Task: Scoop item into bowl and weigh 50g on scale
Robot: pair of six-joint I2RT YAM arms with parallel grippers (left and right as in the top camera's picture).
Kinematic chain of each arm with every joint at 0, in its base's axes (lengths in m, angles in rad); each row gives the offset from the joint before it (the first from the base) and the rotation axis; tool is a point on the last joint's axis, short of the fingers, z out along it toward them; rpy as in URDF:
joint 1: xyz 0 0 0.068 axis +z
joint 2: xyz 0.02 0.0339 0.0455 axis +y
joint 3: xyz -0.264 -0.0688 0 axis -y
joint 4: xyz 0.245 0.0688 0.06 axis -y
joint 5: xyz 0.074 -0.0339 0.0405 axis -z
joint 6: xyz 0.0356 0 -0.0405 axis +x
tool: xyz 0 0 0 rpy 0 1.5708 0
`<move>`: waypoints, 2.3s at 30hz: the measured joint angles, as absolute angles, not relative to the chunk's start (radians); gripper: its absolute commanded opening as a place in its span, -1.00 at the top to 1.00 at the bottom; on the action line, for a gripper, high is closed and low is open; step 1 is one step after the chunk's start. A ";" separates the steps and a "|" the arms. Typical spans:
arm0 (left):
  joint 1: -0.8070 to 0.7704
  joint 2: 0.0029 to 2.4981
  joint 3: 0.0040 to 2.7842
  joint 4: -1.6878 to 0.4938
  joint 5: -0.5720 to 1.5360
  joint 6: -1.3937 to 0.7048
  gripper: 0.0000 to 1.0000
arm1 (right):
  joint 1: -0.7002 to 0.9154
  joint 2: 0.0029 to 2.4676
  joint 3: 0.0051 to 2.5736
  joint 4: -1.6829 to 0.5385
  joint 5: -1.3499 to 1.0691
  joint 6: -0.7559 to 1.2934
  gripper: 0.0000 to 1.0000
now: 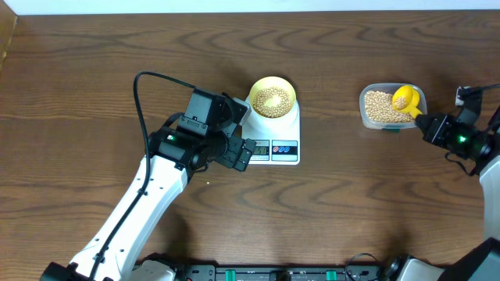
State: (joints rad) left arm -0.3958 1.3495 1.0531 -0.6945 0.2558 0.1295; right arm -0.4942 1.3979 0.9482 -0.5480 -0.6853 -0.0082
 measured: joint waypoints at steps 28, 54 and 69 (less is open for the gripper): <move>-0.396 1.349 1.053 -0.694 0.256 0.130 -0.89 | -0.035 1.327 0.947 -0.348 -0.019 -0.298 0.98; -0.396 1.349 1.053 -0.694 0.256 0.130 -0.89 | 0.361 1.628 0.949 0.177 -0.484 -0.086 0.98; -0.396 1.349 1.053 -0.694 0.256 0.129 -0.89 | 0.434 1.691 0.949 0.088 -0.317 -0.225 0.99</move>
